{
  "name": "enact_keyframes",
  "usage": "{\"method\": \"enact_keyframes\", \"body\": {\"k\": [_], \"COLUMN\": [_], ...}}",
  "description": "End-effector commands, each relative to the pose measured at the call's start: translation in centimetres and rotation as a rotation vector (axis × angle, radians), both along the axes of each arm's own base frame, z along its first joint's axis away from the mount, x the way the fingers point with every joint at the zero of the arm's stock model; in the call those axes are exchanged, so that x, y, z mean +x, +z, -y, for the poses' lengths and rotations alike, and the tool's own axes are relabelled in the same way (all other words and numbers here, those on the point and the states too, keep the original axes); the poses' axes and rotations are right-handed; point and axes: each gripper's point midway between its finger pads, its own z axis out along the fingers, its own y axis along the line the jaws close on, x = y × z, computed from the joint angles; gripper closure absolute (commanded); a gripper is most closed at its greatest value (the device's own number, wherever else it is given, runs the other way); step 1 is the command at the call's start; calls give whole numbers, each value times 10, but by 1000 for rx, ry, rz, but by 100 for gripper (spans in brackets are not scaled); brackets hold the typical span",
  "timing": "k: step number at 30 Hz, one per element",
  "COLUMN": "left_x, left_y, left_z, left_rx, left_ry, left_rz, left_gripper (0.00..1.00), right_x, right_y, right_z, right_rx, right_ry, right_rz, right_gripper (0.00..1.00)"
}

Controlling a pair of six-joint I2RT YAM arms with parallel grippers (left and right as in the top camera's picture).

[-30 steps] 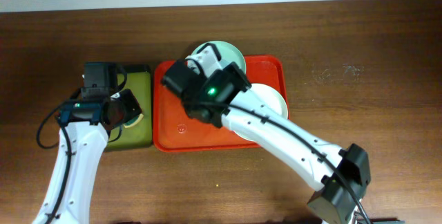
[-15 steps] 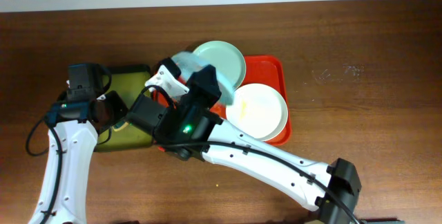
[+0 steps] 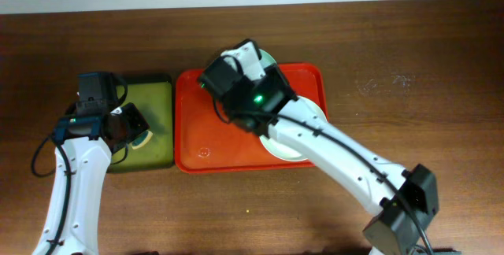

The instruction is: Clean dirty plates on tray and stack at the side

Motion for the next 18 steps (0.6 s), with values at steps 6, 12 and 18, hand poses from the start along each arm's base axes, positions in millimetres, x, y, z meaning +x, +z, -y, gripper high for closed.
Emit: {"method": "enact_keyframes", "body": {"k": [6, 12, 18], "left_x": [4, 4, 4], "left_y": [6, 6, 6], "left_z": [0, 0, 0], "left_rx": [-12, -12, -12], "left_ry": [9, 8, 8], "left_rz": [21, 21, 21], "left_gripper": [100, 100, 100], "right_x": [31, 23, -5], "right_y": [-71, -109, -173], "right_z": [93, 261, 338], "right_rx": [693, 850, 900], "right_ry": [-154, -561, -748], "right_rz": [-457, -435, -351], "right_gripper": [96, 96, 96]}}
